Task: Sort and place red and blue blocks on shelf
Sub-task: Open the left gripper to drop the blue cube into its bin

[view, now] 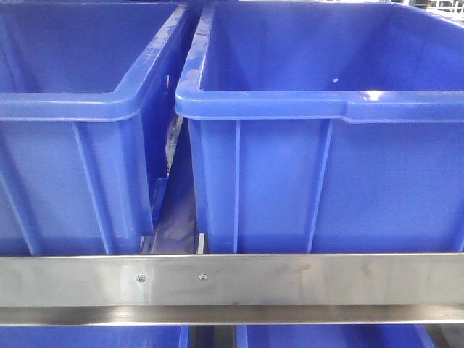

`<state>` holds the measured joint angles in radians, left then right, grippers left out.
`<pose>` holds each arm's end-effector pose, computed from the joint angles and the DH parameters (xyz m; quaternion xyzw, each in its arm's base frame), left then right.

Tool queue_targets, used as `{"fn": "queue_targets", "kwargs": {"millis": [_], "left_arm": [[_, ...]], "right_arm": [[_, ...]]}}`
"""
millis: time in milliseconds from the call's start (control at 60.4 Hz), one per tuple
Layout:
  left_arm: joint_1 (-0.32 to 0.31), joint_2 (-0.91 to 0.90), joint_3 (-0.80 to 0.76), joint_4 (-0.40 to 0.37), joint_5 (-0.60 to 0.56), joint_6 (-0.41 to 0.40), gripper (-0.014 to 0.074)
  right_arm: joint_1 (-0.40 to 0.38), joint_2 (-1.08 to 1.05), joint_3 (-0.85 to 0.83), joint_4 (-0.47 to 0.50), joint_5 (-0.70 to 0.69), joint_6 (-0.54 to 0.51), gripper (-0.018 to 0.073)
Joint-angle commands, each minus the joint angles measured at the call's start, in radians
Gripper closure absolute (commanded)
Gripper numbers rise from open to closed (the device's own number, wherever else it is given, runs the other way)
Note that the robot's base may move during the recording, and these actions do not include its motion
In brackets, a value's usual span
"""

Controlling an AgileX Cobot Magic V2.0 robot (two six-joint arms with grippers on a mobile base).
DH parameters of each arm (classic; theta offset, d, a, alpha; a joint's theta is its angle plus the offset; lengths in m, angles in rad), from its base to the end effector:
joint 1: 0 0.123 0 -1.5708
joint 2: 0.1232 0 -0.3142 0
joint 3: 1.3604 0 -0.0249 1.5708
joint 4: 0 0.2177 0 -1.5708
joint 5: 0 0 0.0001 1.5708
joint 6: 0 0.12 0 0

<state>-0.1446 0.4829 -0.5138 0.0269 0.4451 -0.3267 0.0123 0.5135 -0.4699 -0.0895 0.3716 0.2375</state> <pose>0.0681 -0.0085 0.3137 -0.0674 0.8099 -0.1246 0.5692 0.0774 -0.0030 0.3056 0.0670 0.8099 0.0353 0.5817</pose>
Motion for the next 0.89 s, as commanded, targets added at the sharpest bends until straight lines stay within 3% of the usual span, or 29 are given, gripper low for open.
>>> {"fn": "queue_targets", "kwargs": {"millis": [0,331,597,878], "left_arm": [[0.001,0.007,-0.027,-0.001,-0.102,-0.005,0.0470],[0.001,0.120,-0.036,-0.008,-0.169,-0.005,0.0470],[0.001,0.285,-0.111,-0.008,-0.222,-0.005,0.0470],[0.001,0.444,-0.195,-0.008,-0.266,0.000,0.0470]], "right_arm": [[-0.007,0.002,-0.027,-0.007,-0.096,-0.003,0.0501],[0.025,0.060,-0.033,0.003,-0.207,-0.003,0.0501],[0.097,0.245,-0.111,0.003,-0.263,-0.003,0.0501],[0.124,0.416,-0.214,0.003,-0.297,-0.003,0.0501]]}}
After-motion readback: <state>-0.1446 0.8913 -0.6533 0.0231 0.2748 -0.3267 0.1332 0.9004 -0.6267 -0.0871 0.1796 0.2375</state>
